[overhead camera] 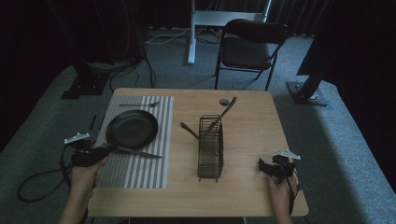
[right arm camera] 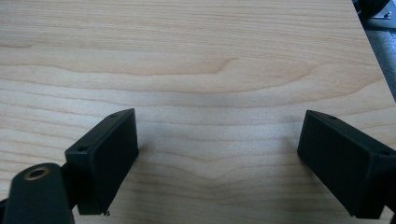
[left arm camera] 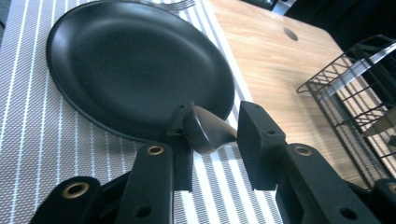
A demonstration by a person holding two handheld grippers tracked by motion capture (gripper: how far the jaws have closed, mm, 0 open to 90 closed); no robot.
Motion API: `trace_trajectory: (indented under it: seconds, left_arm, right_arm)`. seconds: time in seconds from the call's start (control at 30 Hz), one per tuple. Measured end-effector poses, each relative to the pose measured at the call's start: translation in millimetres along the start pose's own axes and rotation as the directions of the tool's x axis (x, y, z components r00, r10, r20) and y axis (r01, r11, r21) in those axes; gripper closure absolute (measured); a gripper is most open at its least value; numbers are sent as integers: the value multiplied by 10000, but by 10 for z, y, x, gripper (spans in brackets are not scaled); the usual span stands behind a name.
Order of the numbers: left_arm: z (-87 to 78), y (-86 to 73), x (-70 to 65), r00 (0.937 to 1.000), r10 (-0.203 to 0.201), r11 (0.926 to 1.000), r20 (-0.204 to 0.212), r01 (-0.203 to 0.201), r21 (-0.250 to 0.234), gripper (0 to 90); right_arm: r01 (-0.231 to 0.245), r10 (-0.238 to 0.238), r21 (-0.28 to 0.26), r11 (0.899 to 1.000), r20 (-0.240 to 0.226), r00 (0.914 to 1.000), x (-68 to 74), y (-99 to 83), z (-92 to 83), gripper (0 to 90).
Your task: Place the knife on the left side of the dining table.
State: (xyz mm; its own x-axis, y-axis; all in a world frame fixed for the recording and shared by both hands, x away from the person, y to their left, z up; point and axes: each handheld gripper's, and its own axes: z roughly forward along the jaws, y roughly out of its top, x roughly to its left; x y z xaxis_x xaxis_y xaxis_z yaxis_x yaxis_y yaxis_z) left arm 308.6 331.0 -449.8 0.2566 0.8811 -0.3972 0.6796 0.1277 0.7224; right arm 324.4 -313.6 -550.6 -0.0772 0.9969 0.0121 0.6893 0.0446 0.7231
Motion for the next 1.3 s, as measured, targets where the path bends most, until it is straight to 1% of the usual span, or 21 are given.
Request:
trace_trajectory:
  seconds: [0.2, 0.27, 0.37, 0.43, 0.47, 0.5, 0.53, 0.57, 0.67, 0.7, 0.77, 0.87, 0.9, 1.0, 1.07, 1.1, 1.13, 1.2, 1.23, 1.27, 1.3]
  left_arm:
    - [15, -19, 96, 9996, -9, 9999, -269, 12, 130, 646]
    - [23, -27, 135, 9995, -91, 9998, -312, 97, 200, 643]
    - [31, -36, 173, 9994, -97, 9996, -326, 106, 258, 632]
    - [34, -43, 194, 9992, -155, 9996, -377, 164, 248, 631]
    - [41, -60, 236, 9989, -262, 9991, -397, 275, 321, 631]
    - [41, -60, 236, 9989, -262, 9991, -397, 275, 321, 631]
    - [66, -96, 311, 9979, -555, 9977, -342, 568, 368, 631]
    - [76, -107, 336, 9976, -618, 9972, -327, 631, 400, 631]
    - [99, -132, 377, 9972, -640, 9968, -389, 657, 458, 630]
    - [120, -155, 421, 9964, -744, 9956, -415, 766, 533, 629]
    - [141, -179, 451, 9958, -801, 9948, -453, 827, 587, 625]
    - [150, -191, 467, 9952, -870, 9941, -458, 897, 602, 622]
    - [175, -224, 512, 9946, -950, 9926, -416, 978, 717, 619]
    - [211, -271, 560, 9933, -1046, 9906, -498, 1085, 833, 614]
    - [211, -271, 560, 9933, -1046, 9906, -498, 1085, 833, 611]
    - [265, -317, 618, 9926, -1078, 9878, -563, 1133, 1064, 611]
    - [265, -317, 618, 9926, -1078, 9878, -563, 1133, 1064, 611]
    - [312, -353, 654, 9904, -1191, 9856, -707, 1265, 1120, 611]
    - [355, -387, 696, 9888, -1262, 9832, -801, 1355, 1227, 603]
    - [355, -387, 696, 9888, -1262, 9832, -801, 1355, 1227, 580]
    - [374, -412, 718, 9876, -1303, 9825, -879, 1405, 1225, 581]
  right_arm:
    - [-1, 1, 1, 10000, 0, 10000, 0, 0, 0, 114]
    - [1, -1, 1, 10000, 1, 10000, 0, 0, 0, 114]
    - [0, 0, 0, 10000, -1, 10000, 0, 0, 0, 114]
    - [1, -1, 1, 10000, -1, 10000, 0, 0, 0, 114]
    - [-1, 1, 0, 10000, -4, 10000, 0, 0, 0, 114]
    - [-1, 1, 0, 10000, -4, 10000, 0, 0, 0, 114]
    - [-2, 2, 0, 10000, -3, 10000, 0, 0, 0, 114]
    - [-12, 12, 3, 10000, 0, 10000, 1, 0, 0, 114]
    - [-10, 10, 4, 10000, 0, 10000, 1, 0, 0, 114]
    - [-9, 9, 4, 10000, 1, 10000, 1, 0, 0, 113]
    - [-10, 10, 3, 10000, 0, 10000, 1, 0, 0, 114]
    - [-9, 9, 1, 10000, -3, 10000, 1, 0, 0, 114]
    - [-9, 9, 4, 10000, -1, 10000, 1, 0, 0, 114]
    - [-11, 11, 4, 10000, -2, 10000, 1, 0, 0, 114]
    - [-9, 9, 5, 10000, -1, 10000, 1, 0, 0, 114]
    - [-9, 9, 3, 10000, -1, 10000, 1, 0, 0, 114]
    - [-9, 9, 3, 10000, -1, 10000, 1, 0, 0, 114]
    - [-9, 9, 4, 10000, 0, 10000, 1, 0, 0, 114]
    - [-9, 9, 4, 10000, 0, 10000, 1, 0, 0, 114]
    - [-9, 9, 4, 10000, 0, 10000, 1, 0, 0, 114]
    - [-9, 9, 3, 10000, 3, 10000, 1, 0, -1, 114]
